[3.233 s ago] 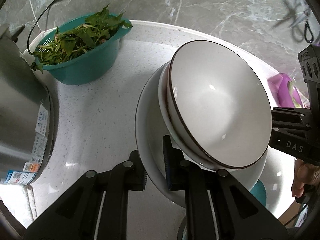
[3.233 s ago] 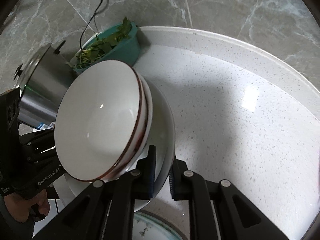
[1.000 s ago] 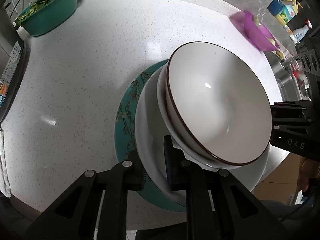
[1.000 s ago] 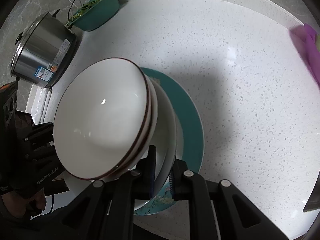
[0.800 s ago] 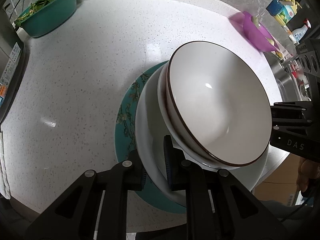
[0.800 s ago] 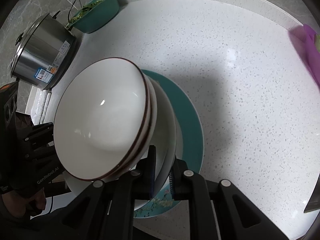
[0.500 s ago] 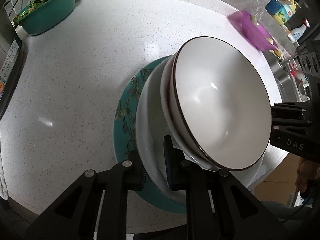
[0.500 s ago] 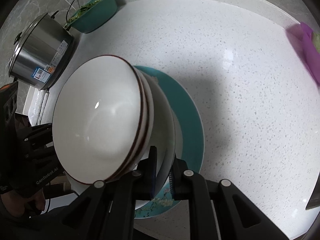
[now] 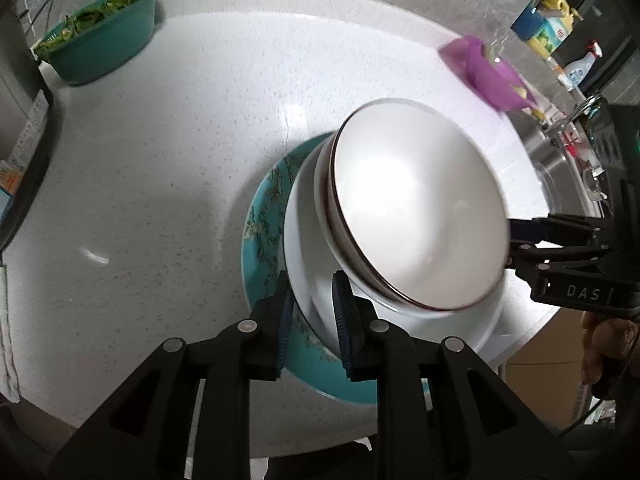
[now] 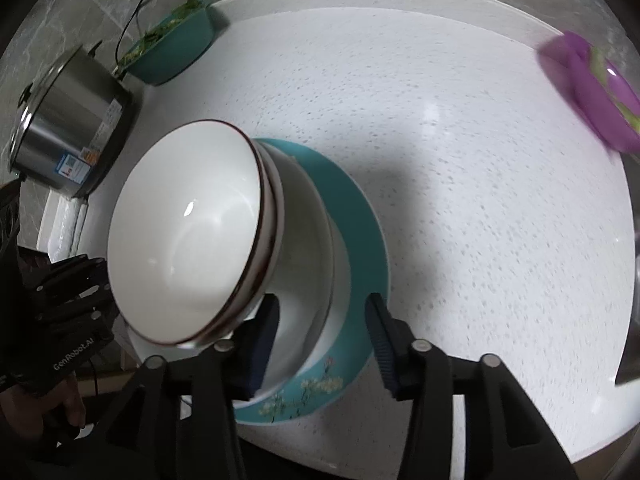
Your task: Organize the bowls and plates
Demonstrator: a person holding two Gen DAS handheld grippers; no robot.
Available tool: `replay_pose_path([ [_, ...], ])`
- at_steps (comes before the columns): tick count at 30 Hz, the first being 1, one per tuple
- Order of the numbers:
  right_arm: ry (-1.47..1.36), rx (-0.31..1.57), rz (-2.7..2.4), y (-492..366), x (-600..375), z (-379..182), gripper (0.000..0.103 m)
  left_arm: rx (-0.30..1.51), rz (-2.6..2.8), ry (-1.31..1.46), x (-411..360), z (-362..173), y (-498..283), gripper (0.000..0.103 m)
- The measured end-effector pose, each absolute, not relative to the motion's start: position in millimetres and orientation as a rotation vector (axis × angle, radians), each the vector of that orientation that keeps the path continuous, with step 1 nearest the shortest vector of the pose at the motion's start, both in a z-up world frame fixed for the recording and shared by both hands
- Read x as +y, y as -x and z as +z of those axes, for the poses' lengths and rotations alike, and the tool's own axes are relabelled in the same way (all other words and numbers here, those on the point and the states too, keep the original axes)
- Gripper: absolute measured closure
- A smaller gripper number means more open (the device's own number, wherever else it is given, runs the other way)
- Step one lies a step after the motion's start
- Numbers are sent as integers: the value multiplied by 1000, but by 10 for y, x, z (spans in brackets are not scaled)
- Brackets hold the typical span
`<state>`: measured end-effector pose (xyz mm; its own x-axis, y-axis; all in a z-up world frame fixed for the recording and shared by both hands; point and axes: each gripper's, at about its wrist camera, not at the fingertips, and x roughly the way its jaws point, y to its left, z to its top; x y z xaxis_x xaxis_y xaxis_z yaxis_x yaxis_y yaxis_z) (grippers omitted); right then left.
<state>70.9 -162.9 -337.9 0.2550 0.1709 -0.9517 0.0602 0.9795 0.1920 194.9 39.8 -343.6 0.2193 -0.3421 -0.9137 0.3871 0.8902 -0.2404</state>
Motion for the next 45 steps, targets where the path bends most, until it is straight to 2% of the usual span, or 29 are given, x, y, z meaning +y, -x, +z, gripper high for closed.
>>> replay_pose_path([
  [2,-208,1298,59,-645,-1642,-3288,48,1224,-495,-51,452,-3302,-1894,82],
  [4,-223,1268,64,-572,-1676,-3169,38,1180,-492,-33,521,-3138,-1819,68],
  [5,-224,1250,64,-540,-1688,-3104,27,1156,-484,-30,537,-3066,-1784,47],
  [6,-216,1227,62,-505,-1690,-3032,22,1123,-469,-32,559,-2987,-1740,31],
  [8,-208,1189,81,-449,-1696,-2891,20,1039,-446,-21,602,-2795,-1624,27],
  [10,-209,1155,108,-383,-1709,-2775,12,986,-421,-2,629,-2650,-1520,16],
  [11,-204,1138,116,-341,-1718,-2725,0,969,-399,8,622,-2588,-1463,9],
  [17,-197,1040,130,-8,-1787,-2512,0,935,-221,39,596,-2269,-1154,9],
  [24,-187,943,136,293,-1812,-2197,0,799,-112,-113,302,-1918,-636,9],
  [30,-190,890,106,411,-1744,-2060,0,895,-189,-70,224,-1945,-600,9],
  [35,-194,863,60,470,-1608,-1999,0,875,-212,-104,253,-1930,-550,8],
  [37,-200,856,41,475,-1555,-1986,0,900,-241,-105,269,-1948,-519,5],
  [45,-184,825,-25,562,-1386,-1898,0,910,-225,-103,451,-1939,-514,5],
])
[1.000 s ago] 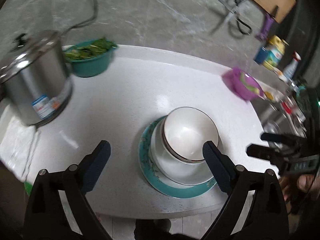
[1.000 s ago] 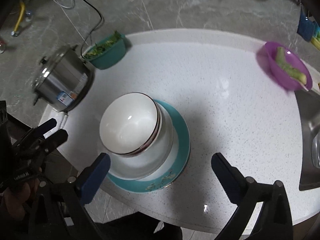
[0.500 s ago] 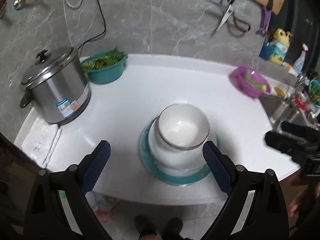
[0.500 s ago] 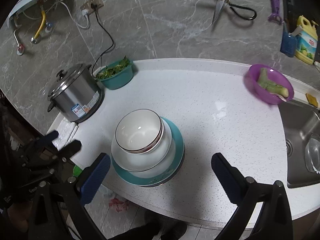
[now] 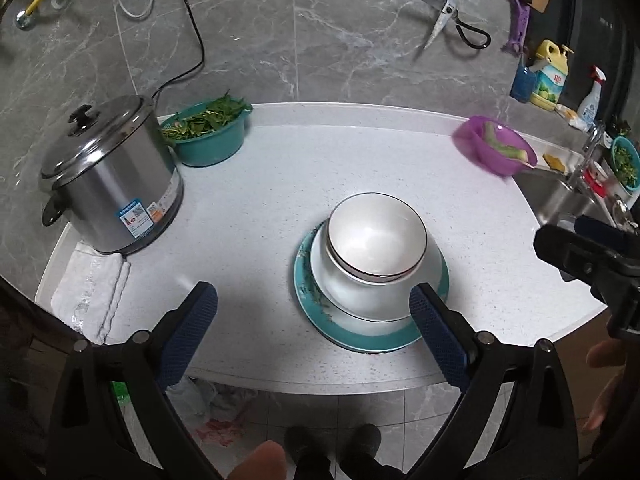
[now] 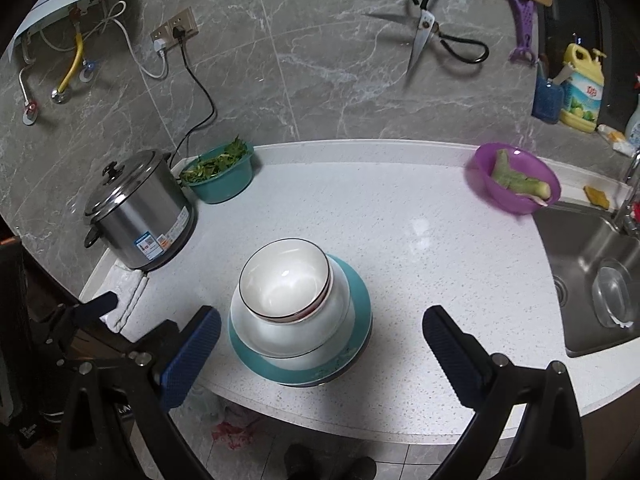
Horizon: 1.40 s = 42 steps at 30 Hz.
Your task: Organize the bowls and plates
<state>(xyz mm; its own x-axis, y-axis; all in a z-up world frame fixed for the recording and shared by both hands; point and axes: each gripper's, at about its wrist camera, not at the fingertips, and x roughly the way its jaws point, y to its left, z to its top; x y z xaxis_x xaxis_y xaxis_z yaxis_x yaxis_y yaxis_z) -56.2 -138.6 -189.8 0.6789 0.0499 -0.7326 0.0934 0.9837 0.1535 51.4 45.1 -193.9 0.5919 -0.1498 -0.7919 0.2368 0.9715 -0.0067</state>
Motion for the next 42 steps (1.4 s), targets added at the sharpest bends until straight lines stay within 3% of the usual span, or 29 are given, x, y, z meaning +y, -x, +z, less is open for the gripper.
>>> replay_pose_path([
  [42,-144,813,-146,741,-1159,-1723,0,877,-167,-79,533,-1517,-337,5],
])
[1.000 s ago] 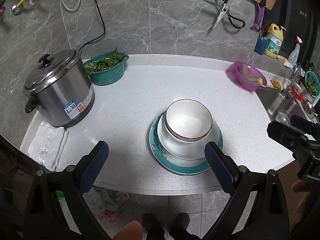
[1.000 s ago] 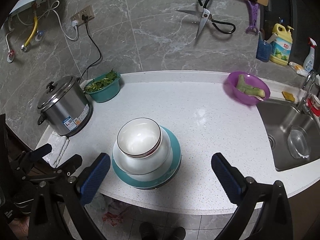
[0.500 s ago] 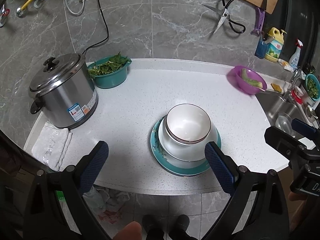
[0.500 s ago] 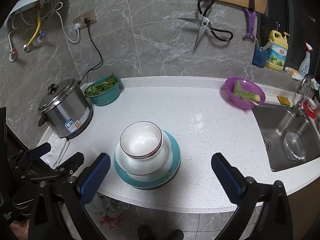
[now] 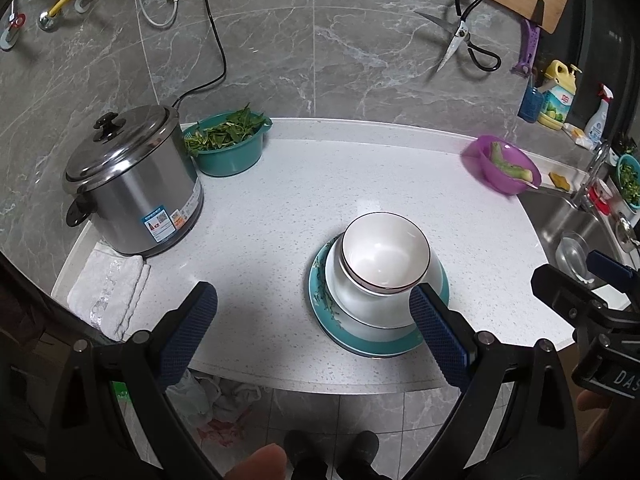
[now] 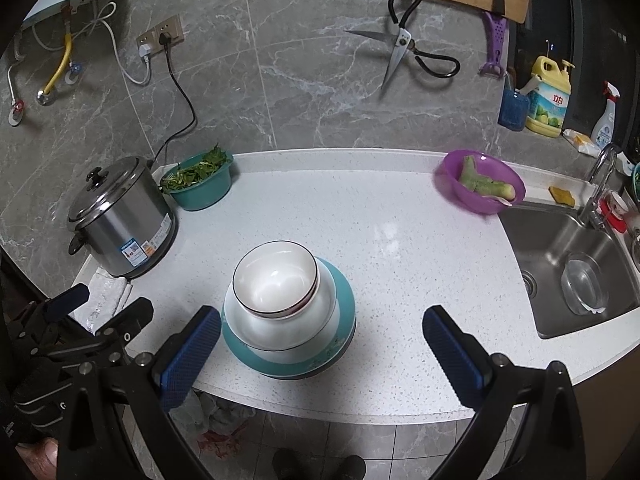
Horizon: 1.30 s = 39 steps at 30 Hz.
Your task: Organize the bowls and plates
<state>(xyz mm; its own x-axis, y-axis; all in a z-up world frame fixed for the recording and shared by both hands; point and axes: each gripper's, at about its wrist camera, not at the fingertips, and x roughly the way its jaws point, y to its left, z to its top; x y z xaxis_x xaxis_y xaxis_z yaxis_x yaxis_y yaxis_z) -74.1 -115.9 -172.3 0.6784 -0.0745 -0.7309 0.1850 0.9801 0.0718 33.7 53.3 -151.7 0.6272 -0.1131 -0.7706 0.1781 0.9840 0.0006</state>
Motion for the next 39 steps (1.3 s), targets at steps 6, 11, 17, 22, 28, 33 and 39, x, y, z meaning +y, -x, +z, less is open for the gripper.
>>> replay_pose_path([
  [6,-146,822,-152,727,-1160,-1751,0,883,-160,-75,517,-1529,-361,5],
  [11,-141,827,-153,705,-1155,-1766,0,884,-154,-79,506,-1530,-360,5],
  [17,-140,828,-153,698,-1149,-1771,0,887,-147,-75,511,-1541,-386,5],
  [22,-136,833,-151,678,-1141,-1780,0,895,-154,-77,499,-1558,-391,5],
  [28,-136,834,-150,673,-1135,-1782,0,896,-154,-77,468,-1572,-397,5],
  [33,-131,834,-154,658,-1136,-1783,0,897,-151,-77,451,-1576,-399,5],
  [39,-129,837,-152,639,-1164,-1795,0,904,-148,-74,408,-1599,-406,5],
])
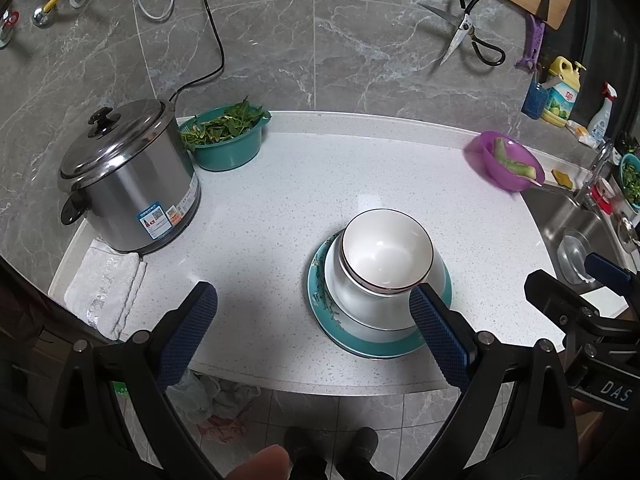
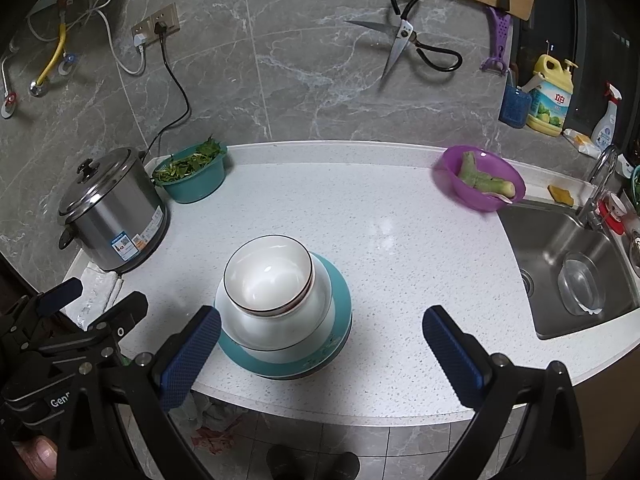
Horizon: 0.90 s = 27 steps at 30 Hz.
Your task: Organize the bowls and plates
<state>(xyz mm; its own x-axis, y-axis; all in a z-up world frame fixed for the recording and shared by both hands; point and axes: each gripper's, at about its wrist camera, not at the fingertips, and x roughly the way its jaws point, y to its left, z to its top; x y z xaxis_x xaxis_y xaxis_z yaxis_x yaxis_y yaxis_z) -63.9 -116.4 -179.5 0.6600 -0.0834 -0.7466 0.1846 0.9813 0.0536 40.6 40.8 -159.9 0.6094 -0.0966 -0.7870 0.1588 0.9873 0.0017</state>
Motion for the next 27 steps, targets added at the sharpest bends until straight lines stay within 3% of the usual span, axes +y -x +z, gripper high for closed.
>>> replay_pose_path([
  [27,-126,839,-151,619,-1179,-1796,0,916,-133,-60,301,-1650,-394,5],
])
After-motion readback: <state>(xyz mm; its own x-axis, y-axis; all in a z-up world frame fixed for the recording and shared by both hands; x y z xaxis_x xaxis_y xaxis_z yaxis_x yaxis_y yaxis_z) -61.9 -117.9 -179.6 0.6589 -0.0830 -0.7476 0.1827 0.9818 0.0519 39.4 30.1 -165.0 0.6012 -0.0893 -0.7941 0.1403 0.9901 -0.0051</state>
